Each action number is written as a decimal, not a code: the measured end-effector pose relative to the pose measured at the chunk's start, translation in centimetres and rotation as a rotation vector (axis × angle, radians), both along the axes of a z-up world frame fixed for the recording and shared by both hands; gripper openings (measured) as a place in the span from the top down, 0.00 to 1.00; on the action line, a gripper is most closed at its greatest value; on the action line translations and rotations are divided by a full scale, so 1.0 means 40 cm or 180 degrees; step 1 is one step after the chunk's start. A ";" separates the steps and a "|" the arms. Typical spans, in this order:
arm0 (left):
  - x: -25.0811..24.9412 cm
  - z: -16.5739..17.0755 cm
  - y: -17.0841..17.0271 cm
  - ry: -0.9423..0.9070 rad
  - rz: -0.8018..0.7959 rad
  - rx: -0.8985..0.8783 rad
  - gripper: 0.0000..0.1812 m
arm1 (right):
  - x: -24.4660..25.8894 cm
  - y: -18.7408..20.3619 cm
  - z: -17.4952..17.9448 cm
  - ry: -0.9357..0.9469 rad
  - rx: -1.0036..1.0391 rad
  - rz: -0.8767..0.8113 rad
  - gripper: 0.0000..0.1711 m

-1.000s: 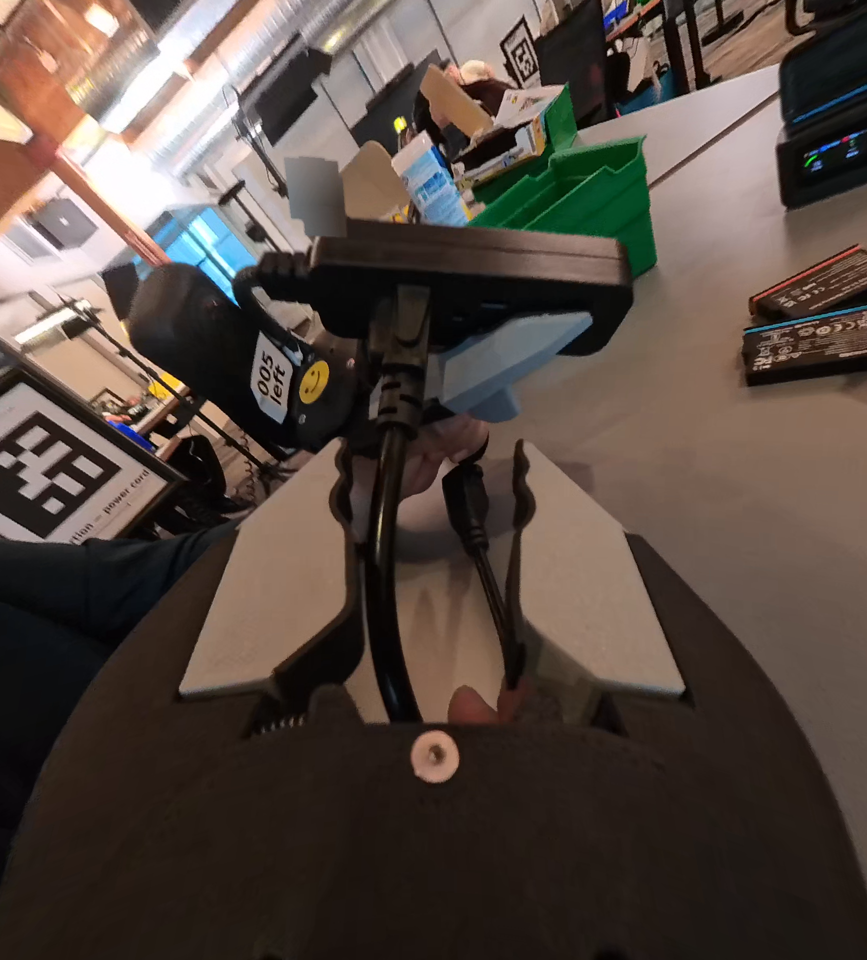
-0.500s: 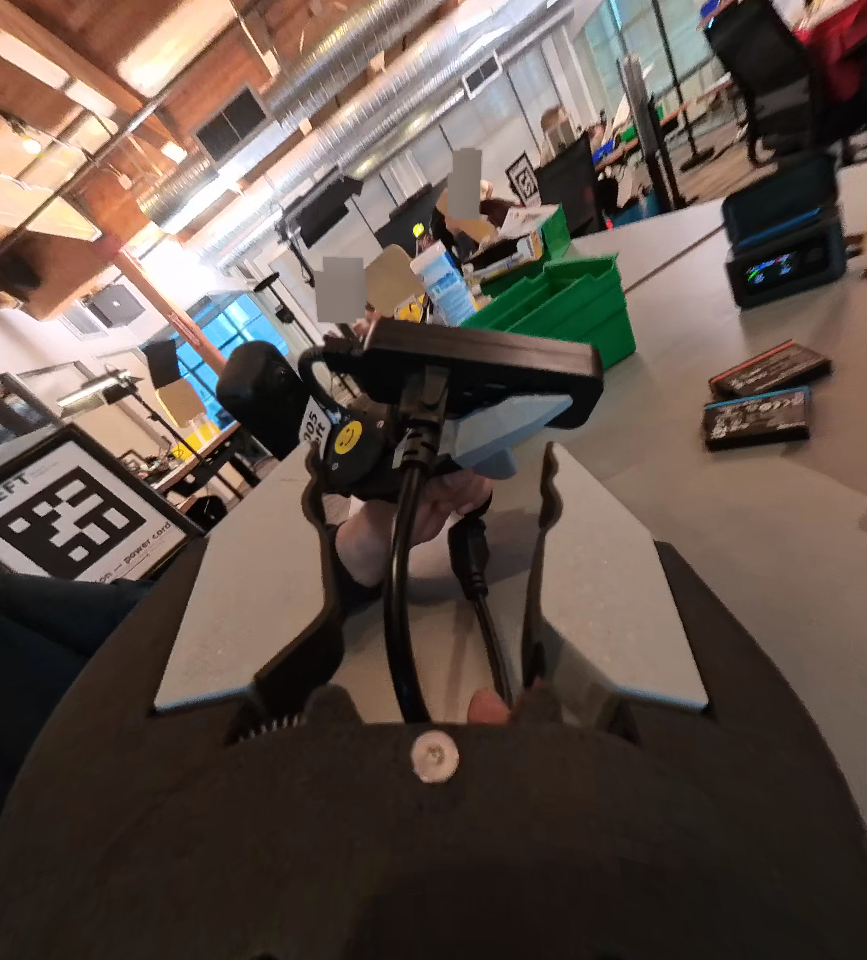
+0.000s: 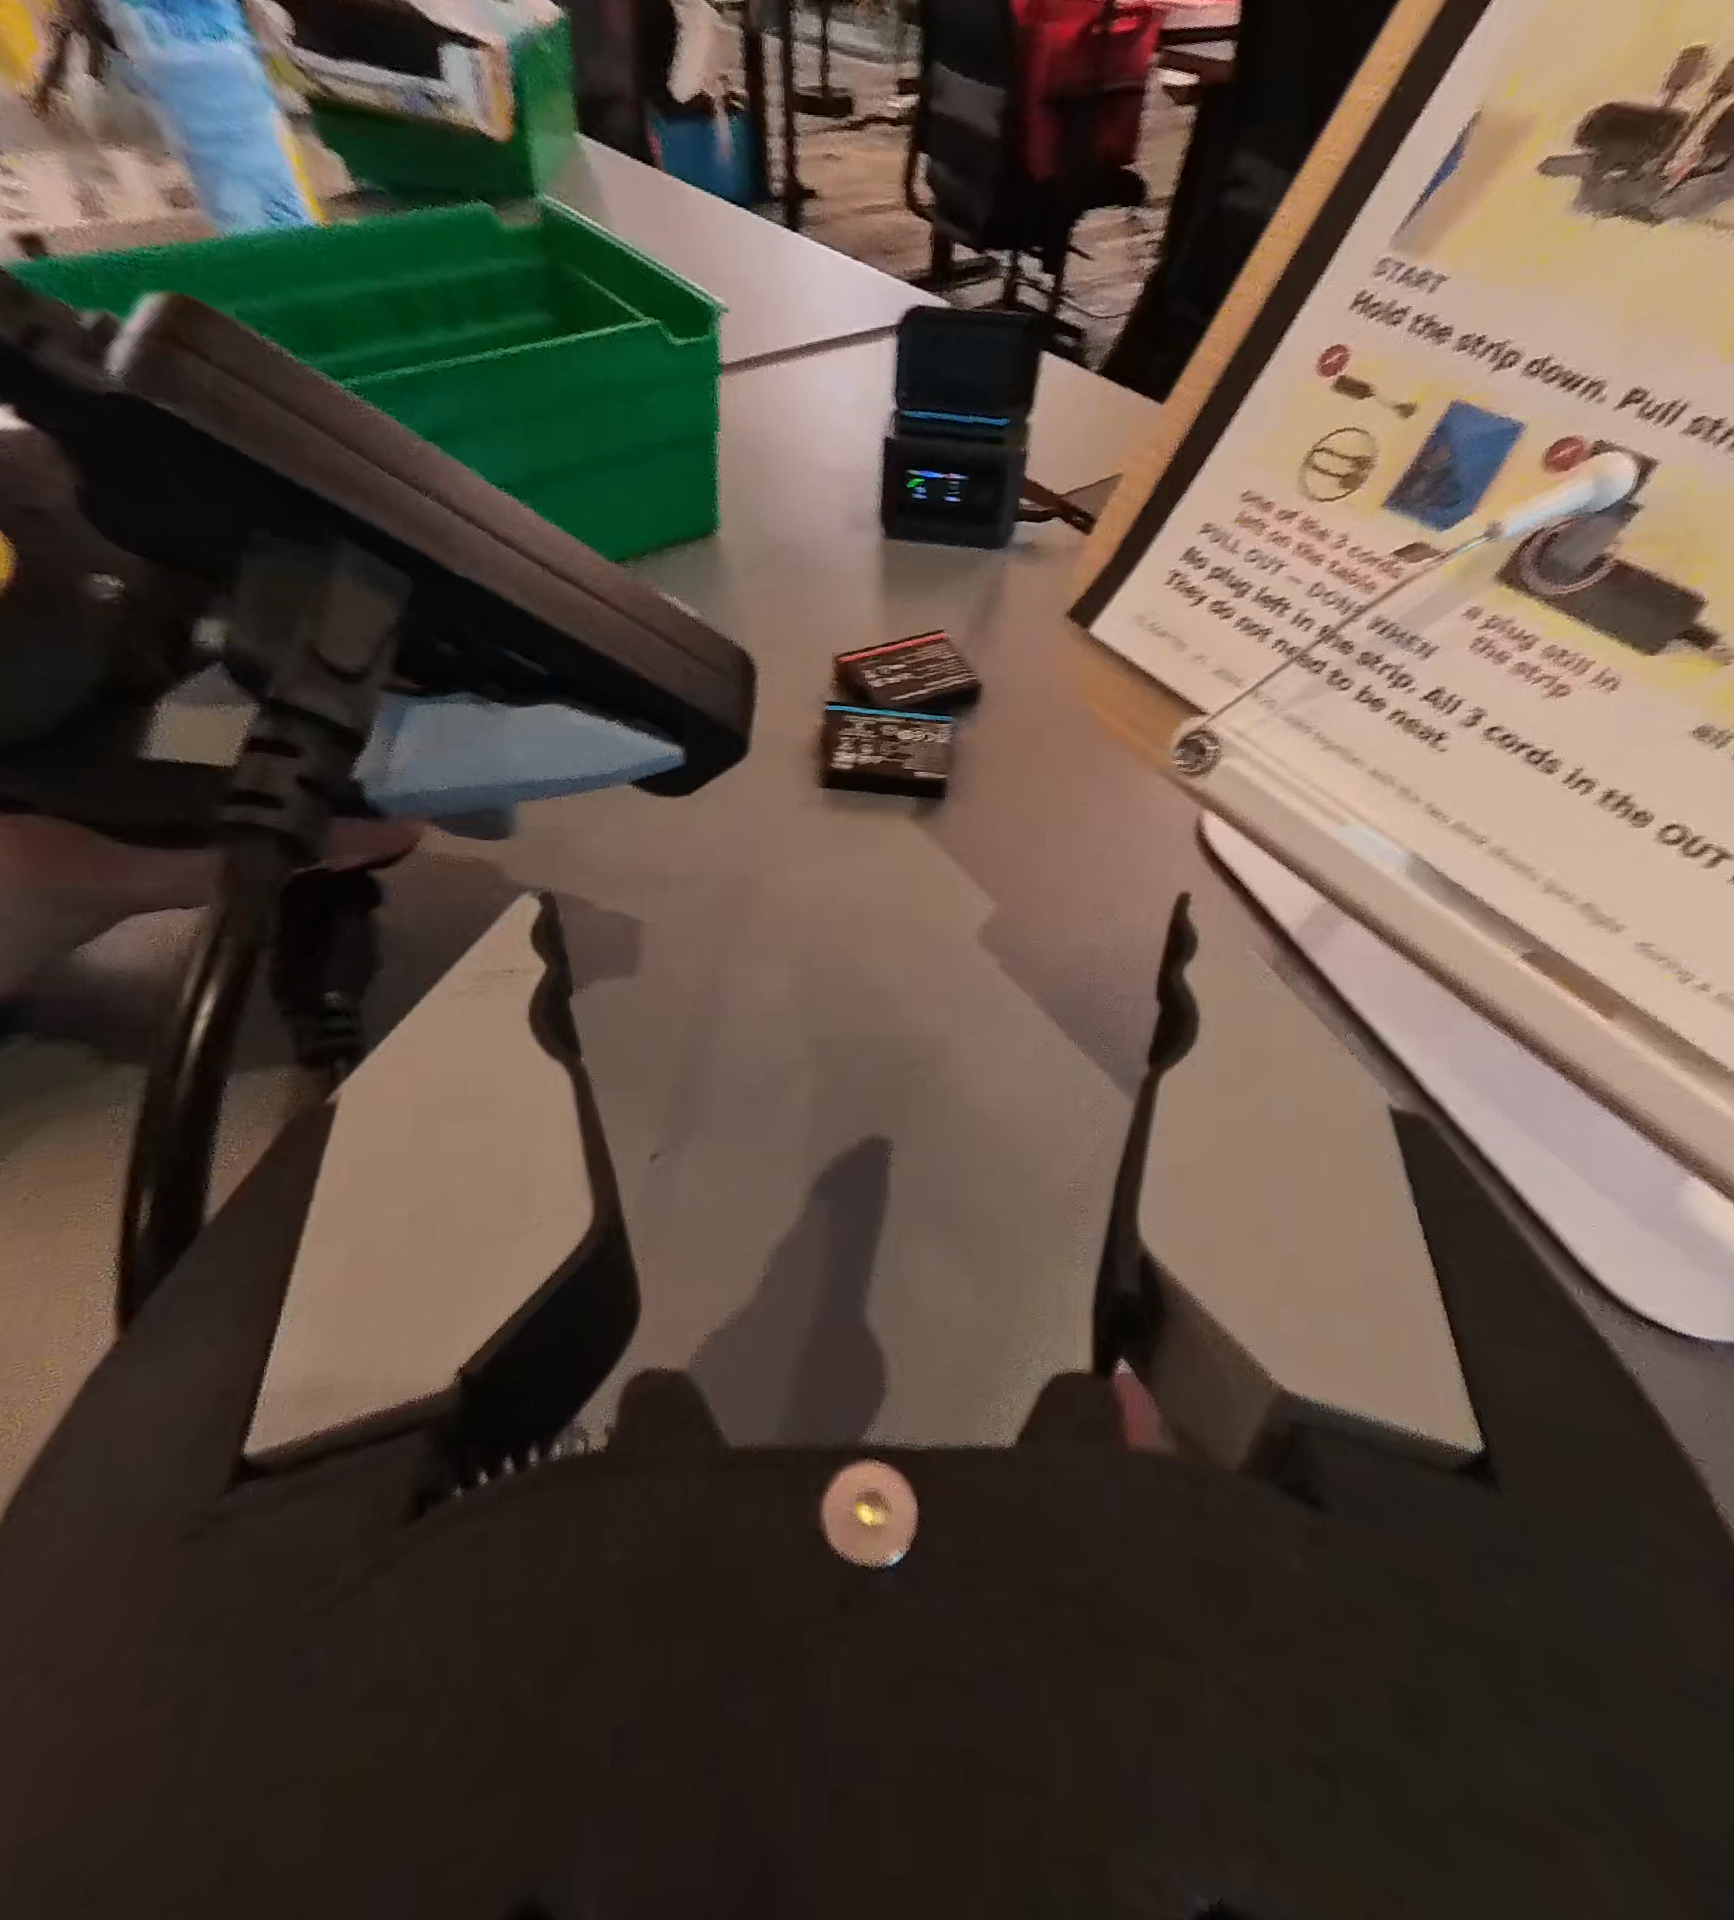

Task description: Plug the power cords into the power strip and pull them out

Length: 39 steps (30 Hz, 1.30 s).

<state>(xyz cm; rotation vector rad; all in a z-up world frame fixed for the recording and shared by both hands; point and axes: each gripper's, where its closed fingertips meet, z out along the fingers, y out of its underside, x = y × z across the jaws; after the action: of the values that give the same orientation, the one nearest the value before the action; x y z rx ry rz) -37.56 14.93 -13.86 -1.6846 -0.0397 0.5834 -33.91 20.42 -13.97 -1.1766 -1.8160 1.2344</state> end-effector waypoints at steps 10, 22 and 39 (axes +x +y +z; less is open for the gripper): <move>0.038 -0.039 0.024 -0.0263 -0.0280 -0.0297 0.85 | -0.026 0.034 -0.042 0.0042 -0.0443 -0.0049 0.35; 0.231 -0.209 0.004 -0.2230 -0.1750 -0.1472 0.85 | -0.011 -0.005 -0.078 -0.0211 -0.0483 0.0249 0.34; 0.158 -0.233 -0.118 -0.2624 -0.0666 -0.2407 0.47 | -0.030 0.158 -0.174 -0.0718 -0.0363 -0.0636 0.39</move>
<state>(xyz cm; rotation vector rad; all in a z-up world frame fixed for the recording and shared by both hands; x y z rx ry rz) -31.26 10.22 -23.16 -2.5284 -0.2563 -0.3439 -35.11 26.75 -20.93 -1.5755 -1.7519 1.1399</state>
